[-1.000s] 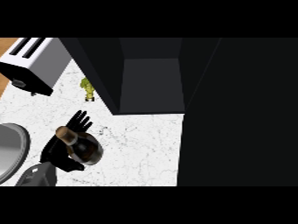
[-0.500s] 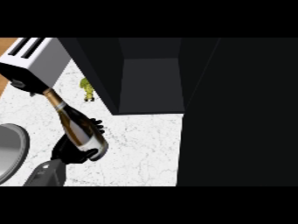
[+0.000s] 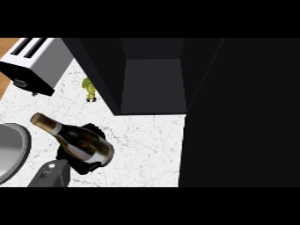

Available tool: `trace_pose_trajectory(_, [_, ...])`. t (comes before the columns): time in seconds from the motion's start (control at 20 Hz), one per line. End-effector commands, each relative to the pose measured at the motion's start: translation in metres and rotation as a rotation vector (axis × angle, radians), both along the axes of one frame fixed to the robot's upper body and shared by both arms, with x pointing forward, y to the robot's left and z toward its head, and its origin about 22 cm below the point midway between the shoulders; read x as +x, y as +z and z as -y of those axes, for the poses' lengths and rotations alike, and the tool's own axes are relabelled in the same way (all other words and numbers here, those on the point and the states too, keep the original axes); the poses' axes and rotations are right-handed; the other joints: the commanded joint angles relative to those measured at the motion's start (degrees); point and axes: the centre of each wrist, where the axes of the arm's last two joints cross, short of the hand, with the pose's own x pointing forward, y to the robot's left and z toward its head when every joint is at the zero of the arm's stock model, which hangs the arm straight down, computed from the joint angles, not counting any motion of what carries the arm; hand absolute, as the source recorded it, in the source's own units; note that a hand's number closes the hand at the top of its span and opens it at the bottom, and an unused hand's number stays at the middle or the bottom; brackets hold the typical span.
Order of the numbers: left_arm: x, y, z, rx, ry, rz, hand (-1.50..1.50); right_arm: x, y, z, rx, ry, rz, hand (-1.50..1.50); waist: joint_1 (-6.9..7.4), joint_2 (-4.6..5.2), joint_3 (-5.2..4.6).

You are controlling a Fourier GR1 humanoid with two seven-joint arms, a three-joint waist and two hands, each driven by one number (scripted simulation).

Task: Pick up the wine, place it into the cabinet and close the cabinet

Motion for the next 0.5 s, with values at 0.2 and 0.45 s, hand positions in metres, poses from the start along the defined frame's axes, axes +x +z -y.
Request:
trace_pose_trajectory(0.2, [-0.021,0.000,-0.022,0.159,0.404,0.241,1.50,-0.020,0.018,0.002,0.025,0.007,0.020,-1.50,0.81,-0.37,0.11])
trace_pose_trajectory(0.45, [-0.014,0.005,0.003,0.310,0.447,0.346,1.50,-0.023,0.027,-0.001,0.019,-0.005,0.020,-1.50,0.85,-0.23,0.10])
